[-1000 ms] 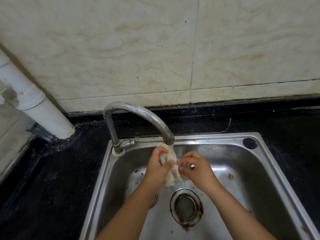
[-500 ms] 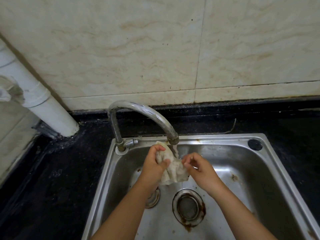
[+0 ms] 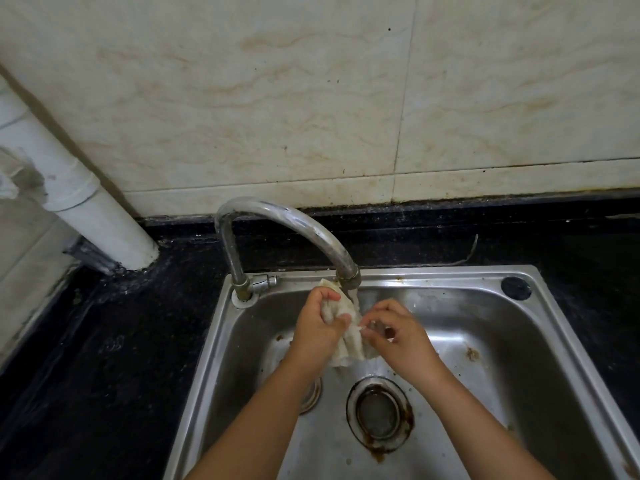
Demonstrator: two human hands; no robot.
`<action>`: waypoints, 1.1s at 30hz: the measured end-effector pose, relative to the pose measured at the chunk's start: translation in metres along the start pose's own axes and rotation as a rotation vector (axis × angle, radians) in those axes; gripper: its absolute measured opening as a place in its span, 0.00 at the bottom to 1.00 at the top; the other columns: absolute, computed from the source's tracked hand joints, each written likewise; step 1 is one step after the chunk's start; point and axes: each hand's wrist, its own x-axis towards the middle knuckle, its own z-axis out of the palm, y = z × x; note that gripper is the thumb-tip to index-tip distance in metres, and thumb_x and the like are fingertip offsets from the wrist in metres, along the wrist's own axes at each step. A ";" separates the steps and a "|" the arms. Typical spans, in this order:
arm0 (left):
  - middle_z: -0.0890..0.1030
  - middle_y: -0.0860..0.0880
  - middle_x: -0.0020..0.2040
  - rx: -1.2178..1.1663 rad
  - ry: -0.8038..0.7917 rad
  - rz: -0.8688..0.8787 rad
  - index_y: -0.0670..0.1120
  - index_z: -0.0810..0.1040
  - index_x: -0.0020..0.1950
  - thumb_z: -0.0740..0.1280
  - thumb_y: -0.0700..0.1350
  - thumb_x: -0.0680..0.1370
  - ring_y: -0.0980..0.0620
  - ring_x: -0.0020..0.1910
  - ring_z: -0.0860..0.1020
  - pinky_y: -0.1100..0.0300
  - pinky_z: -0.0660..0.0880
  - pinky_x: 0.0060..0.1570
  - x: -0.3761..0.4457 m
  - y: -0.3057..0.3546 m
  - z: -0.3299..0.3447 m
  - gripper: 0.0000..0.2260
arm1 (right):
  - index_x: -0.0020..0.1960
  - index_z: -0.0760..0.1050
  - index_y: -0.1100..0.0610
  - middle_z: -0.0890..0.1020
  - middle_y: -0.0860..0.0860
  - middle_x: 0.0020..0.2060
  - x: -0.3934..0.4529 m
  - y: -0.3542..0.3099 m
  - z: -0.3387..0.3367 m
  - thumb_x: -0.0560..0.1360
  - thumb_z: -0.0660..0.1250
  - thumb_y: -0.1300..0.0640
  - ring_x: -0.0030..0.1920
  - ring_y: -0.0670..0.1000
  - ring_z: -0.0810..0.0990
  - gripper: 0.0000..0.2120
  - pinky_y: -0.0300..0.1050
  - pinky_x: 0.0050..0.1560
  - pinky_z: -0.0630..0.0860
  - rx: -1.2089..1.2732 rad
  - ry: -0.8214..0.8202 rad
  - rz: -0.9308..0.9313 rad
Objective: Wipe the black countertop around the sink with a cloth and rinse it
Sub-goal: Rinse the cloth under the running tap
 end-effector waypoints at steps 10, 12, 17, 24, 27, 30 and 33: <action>0.74 0.46 0.46 -0.023 0.026 -0.025 0.51 0.67 0.41 0.63 0.32 0.75 0.51 0.41 0.74 0.59 0.75 0.40 0.001 0.005 0.009 0.14 | 0.35 0.77 0.51 0.74 0.47 0.40 -0.006 0.006 0.012 0.71 0.67 0.70 0.36 0.37 0.76 0.15 0.33 0.33 0.73 0.342 0.256 0.136; 0.75 0.43 0.47 -0.013 0.054 -0.023 0.52 0.67 0.41 0.63 0.32 0.75 0.49 0.43 0.74 0.56 0.75 0.43 0.001 0.006 0.010 0.14 | 0.34 0.78 0.55 0.75 0.50 0.39 -0.008 0.002 0.019 0.72 0.65 0.71 0.36 0.44 0.76 0.14 0.38 0.35 0.72 0.561 0.383 0.260; 0.72 0.50 0.45 -0.021 0.125 -0.035 0.52 0.68 0.41 0.63 0.32 0.75 0.53 0.42 0.72 0.58 0.74 0.41 0.001 0.004 -0.007 0.14 | 0.38 0.76 0.58 0.77 0.52 0.36 0.002 -0.005 0.017 0.77 0.61 0.66 0.39 0.51 0.76 0.10 0.48 0.40 0.75 0.761 0.434 0.479; 0.73 0.44 0.54 -0.052 0.028 -0.030 0.53 0.71 0.42 0.64 0.31 0.74 0.43 0.52 0.75 0.48 0.78 0.47 -0.003 -0.001 -0.018 0.15 | 0.38 0.75 0.62 0.78 0.56 0.37 0.032 -0.003 0.024 0.80 0.54 0.49 0.41 0.54 0.76 0.22 0.45 0.44 0.73 0.159 0.118 0.610; 0.74 0.43 0.55 -0.048 0.015 -0.013 0.52 0.72 0.42 0.64 0.30 0.73 0.41 0.54 0.74 0.42 0.75 0.54 -0.004 -0.001 -0.022 0.16 | 0.36 0.74 0.62 0.73 0.52 0.30 0.038 -0.005 0.026 0.80 0.55 0.50 0.32 0.49 0.71 0.21 0.38 0.31 0.65 -0.151 -0.068 0.536; 0.74 0.43 0.57 -0.070 0.040 -0.045 0.53 0.72 0.43 0.64 0.30 0.73 0.41 0.56 0.75 0.43 0.76 0.52 -0.002 0.001 -0.023 0.16 | 0.41 0.75 0.62 0.72 0.51 0.31 0.038 -0.009 0.029 0.80 0.57 0.56 0.35 0.49 0.71 0.14 0.39 0.33 0.65 -0.165 -0.083 0.465; 0.74 0.45 0.56 -0.094 0.061 -0.077 0.53 0.72 0.43 0.64 0.31 0.74 0.42 0.57 0.74 0.45 0.76 0.52 0.000 0.002 -0.025 0.16 | 0.51 0.77 0.60 0.78 0.54 0.43 0.033 -0.013 0.028 0.79 0.56 0.59 0.45 0.52 0.76 0.11 0.44 0.45 0.72 -0.003 -0.059 0.477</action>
